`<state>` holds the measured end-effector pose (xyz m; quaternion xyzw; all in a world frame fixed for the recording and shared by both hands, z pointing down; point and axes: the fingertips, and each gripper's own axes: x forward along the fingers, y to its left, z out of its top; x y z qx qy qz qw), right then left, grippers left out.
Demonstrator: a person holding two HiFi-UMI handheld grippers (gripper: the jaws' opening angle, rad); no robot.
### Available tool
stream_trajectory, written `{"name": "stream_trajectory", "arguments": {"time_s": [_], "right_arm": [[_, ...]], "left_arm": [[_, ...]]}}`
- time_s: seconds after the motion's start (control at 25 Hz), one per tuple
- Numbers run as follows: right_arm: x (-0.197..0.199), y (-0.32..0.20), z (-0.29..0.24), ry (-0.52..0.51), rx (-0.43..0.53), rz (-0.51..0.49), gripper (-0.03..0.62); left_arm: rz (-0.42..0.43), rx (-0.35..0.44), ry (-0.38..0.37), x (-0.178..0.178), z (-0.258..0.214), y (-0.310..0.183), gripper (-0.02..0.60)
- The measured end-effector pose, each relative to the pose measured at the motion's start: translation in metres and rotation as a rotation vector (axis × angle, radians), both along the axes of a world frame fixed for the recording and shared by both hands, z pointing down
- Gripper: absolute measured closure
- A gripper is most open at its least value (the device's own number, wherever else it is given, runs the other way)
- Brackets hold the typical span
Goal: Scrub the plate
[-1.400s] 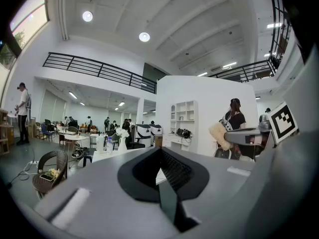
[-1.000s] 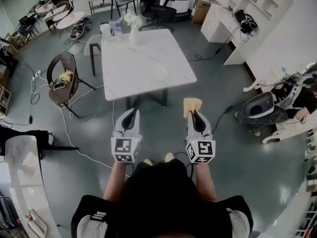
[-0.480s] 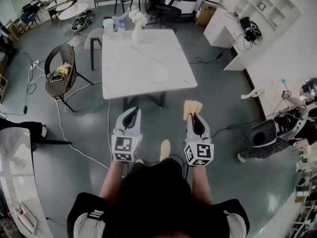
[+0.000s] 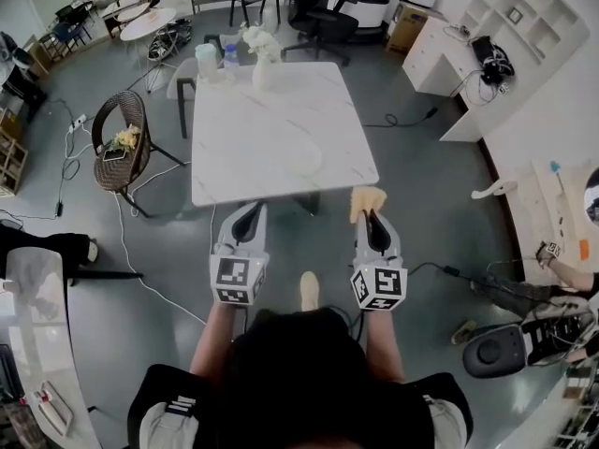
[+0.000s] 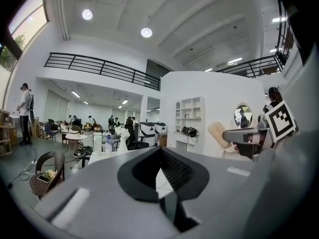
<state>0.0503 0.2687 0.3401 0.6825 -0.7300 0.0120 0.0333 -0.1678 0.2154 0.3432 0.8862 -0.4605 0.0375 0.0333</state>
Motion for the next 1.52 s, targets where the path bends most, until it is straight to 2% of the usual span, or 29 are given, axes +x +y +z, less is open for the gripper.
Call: {"name": "stream_trajectory", "arguments": {"time_s": [0.48,0.76,1.12,1.52], "right_arm": [[0.073,-0.089,0.002,-0.051,0.007,-0.11,0.542],[0.096,-0.125,0.012,-0.078,0.009,-0.202,0.542],[0.112,-0.148,0.021,-0.094,-0.001,-0.275,0.542],[0.112,-0.174,0.037,-0.109,-0.035,-0.286,0.542]], "left_arm": [[-0.075,-0.01,-0.042,0.082,-0.009,-0.065,0.574],[-0.143,-0.022,-0.074,0.113,-0.002,-0.086,0.573],[-0.194,-0.05,-0.09,0.136,0.011,-0.095,0.574],[-0.21,-0.092,-0.101,0.132,0.027,-0.12,0.573]]}}
